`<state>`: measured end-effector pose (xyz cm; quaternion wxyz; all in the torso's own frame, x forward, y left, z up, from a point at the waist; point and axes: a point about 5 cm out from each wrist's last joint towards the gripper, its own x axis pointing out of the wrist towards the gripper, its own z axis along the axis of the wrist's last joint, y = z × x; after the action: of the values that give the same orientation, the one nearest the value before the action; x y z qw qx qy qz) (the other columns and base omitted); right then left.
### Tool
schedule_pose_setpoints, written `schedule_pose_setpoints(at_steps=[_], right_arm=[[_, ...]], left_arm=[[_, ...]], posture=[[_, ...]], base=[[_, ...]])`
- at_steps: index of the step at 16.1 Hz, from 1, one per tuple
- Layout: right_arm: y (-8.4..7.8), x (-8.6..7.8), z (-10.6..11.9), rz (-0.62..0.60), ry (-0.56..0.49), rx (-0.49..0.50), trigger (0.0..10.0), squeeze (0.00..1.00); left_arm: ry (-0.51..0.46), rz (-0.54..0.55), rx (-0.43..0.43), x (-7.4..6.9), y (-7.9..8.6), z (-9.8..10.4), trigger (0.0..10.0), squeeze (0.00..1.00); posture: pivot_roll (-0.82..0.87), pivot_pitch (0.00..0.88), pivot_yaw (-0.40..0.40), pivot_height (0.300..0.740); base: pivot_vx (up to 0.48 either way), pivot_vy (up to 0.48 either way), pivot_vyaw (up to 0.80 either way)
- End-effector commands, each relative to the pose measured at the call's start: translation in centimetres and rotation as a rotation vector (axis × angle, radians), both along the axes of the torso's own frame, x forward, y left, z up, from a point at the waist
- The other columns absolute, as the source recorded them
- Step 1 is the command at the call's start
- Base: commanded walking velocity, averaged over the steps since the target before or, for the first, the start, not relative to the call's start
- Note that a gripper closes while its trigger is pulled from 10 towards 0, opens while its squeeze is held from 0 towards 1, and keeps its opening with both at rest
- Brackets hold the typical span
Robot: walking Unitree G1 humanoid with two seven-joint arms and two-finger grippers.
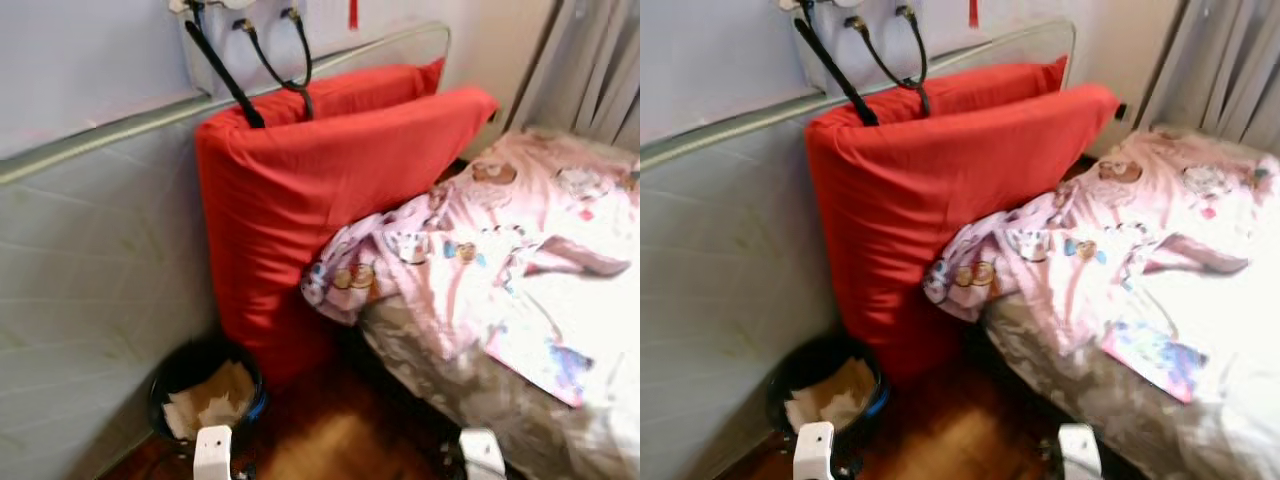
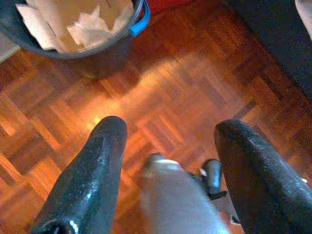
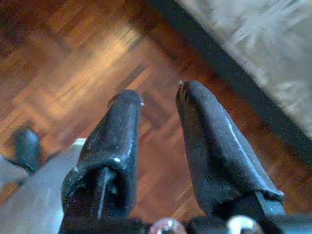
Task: Clean up the room
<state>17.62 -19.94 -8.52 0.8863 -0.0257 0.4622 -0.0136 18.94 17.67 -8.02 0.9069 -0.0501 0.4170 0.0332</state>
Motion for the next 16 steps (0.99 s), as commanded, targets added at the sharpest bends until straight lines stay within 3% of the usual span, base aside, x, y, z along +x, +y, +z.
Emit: schedule_pose_setpoints(at_steps=[1, 11, 16], right_arm=[[-1.08, 2.33, 1.37, -0.207, -0.095, 0.178, 10.0, 0.00], [-1.06, 2.34, 1.37, -0.208, -0.096, 0.183, 10.0, 0.00], [-0.95, 2.22, 1.34, -0.210, -0.110, 0.206, 10.0, 0.00]], left_arm=[[0.024, -0.030, 0.074, 3.24, 2.72, 1.88, 10.0, 0.00], [0.024, -0.029, 0.074, 3.23, 2.71, 1.87, 10.0, 0.00], [0.028, -0.019, 0.073, 3.01, 2.71, 1.74, 10.0, 0.00]], posture=[[-0.09, 0.020, 0.045, 0.740], [-0.09, 0.019, 0.044, 0.740], [-0.10, 0.000, 0.041, 0.740]], base=[[0.000, -0.401, 0.00], [0.000, -0.401, 0.00], [0.000, 0.000, 0.00]])
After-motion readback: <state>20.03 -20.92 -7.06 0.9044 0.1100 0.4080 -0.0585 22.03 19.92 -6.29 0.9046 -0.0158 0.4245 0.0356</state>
